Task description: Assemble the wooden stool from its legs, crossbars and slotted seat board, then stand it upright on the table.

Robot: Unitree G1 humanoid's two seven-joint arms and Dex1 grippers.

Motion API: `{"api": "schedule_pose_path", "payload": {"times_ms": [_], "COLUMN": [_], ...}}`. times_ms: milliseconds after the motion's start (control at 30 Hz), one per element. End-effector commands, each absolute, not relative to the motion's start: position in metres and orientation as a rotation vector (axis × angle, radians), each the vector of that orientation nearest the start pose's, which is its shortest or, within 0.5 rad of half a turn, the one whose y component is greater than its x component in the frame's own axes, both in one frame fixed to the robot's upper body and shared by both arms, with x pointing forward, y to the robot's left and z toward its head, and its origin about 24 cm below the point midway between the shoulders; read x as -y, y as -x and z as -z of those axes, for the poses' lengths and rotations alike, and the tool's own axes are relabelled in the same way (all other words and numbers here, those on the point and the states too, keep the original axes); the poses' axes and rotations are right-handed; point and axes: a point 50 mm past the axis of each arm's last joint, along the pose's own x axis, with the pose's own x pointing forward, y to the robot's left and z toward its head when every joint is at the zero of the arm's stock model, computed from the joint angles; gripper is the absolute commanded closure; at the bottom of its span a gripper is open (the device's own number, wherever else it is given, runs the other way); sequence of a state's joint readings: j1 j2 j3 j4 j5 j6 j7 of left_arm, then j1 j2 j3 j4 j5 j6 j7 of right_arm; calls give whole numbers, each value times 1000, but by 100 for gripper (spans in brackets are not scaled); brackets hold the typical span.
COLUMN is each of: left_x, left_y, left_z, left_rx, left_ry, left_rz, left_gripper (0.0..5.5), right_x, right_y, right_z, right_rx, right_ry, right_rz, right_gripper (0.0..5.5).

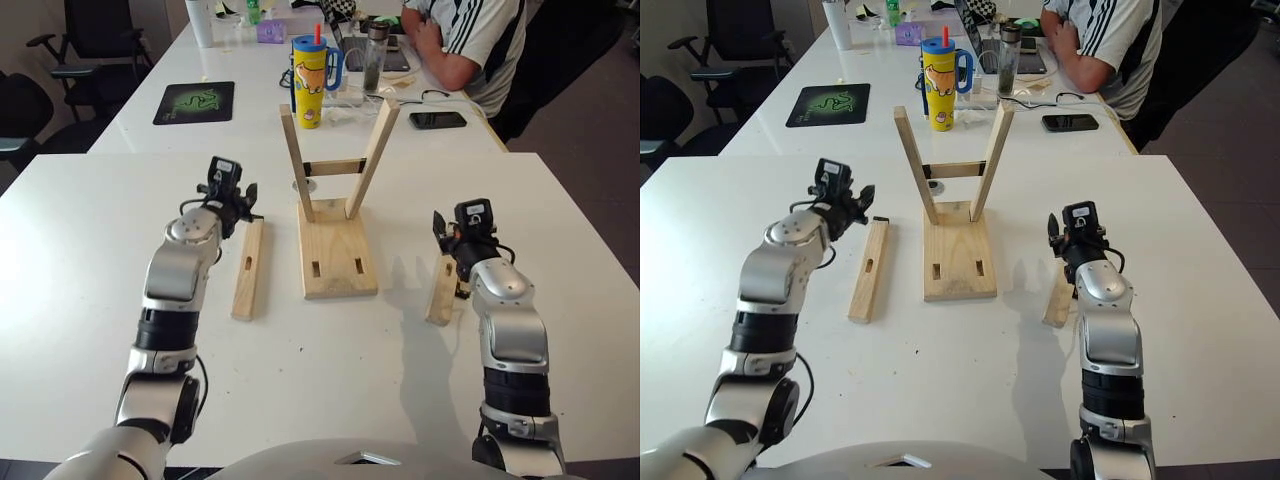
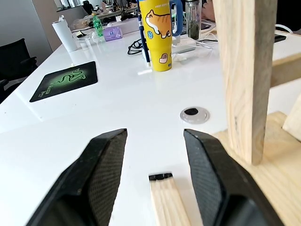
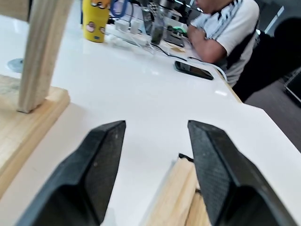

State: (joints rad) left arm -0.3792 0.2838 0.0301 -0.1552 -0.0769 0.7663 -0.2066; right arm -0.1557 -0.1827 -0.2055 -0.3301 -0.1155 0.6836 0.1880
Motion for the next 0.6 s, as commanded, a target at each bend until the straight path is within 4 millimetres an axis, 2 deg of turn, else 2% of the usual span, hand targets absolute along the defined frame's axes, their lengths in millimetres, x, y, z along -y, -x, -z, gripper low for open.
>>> {"api": "schedule_pose_path", "payload": {"times_ms": [33, 167, 267, 433, 600], "left_x": [-187, -185, -182, -178, -178], "left_y": [-286, -278, -276, -279, -278], "left_z": [-107, -101, -97, -95, -94], "left_rx": [-287, -287, -285, -275, -268], "left_ry": [-161, -149, -132, -116, -100], "left_rz": [120, 74, 44, 24, 1], "left_gripper": [326, 326, 326, 326, 326], "right_x": [233, 248, 255, 259, 260], "right_y": [-258, -262, -264, -258, -263], "right_z": [-106, -98, -83, -57, -57], "right_rx": [-259, -339, -415, -567, -582], "right_ry": [167, 179, 201, 166, 167], "right_rz": [194, 245, 238, 208, 179], "right_gripper": [305, 305, 305, 305, 305]}}
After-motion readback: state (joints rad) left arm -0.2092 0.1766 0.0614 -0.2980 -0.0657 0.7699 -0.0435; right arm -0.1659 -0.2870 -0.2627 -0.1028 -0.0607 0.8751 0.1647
